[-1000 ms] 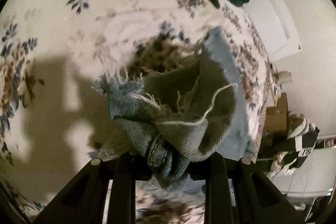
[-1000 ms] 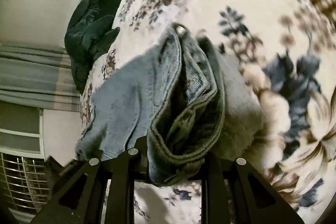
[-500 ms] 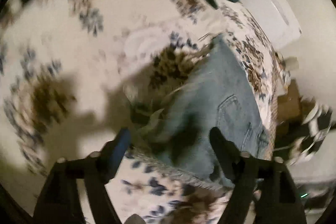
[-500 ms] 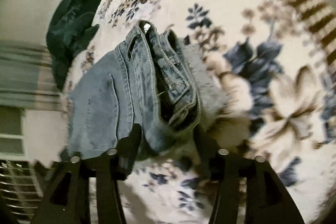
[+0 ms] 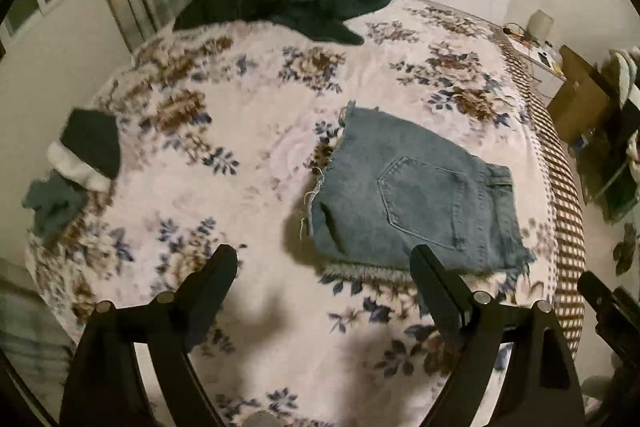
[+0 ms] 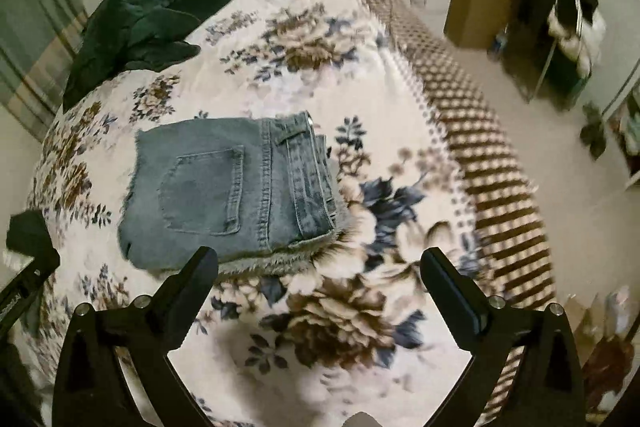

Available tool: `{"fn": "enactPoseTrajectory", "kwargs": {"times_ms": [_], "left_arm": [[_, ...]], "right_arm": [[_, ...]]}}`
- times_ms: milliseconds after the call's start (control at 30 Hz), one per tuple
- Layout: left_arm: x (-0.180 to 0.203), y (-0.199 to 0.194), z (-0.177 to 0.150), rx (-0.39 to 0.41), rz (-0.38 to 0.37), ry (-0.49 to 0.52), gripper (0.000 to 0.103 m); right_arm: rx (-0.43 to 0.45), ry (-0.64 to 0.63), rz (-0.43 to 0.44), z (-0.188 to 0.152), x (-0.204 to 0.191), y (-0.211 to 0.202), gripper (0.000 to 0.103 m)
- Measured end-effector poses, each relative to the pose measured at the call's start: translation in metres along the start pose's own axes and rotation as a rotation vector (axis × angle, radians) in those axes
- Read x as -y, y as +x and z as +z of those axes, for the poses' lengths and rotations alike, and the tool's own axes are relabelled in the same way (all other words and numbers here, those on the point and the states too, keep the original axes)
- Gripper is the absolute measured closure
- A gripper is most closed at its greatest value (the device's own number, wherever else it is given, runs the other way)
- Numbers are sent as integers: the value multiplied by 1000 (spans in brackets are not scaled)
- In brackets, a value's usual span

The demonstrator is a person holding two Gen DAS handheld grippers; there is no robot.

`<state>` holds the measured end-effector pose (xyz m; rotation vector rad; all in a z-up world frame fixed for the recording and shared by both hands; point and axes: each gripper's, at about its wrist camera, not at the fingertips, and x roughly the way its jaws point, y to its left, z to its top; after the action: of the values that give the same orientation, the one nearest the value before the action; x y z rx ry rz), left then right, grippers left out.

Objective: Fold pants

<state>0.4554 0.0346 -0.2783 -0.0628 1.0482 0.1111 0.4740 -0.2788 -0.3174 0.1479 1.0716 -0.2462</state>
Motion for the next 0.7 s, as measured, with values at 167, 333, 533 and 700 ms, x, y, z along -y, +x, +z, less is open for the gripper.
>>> {"fn": "enactPoseTrajectory", "kwargs": {"times_ms": [167,333,533,700], "left_arm": [[1,-67,-10,67,17,39,15],[0,-135,-22,146,16,58,15],[0,-212,-45,214,11,67,15],[0,-266,-68,244,-5,60,15]], "right_arm": [[71,-36,3,-15,-3,-77,0],[140,-73,20,-34,-2,-152,0],[231,-111,55,-60,3,-252,0],[292,-135,95,-86,11,-326,0]]}}
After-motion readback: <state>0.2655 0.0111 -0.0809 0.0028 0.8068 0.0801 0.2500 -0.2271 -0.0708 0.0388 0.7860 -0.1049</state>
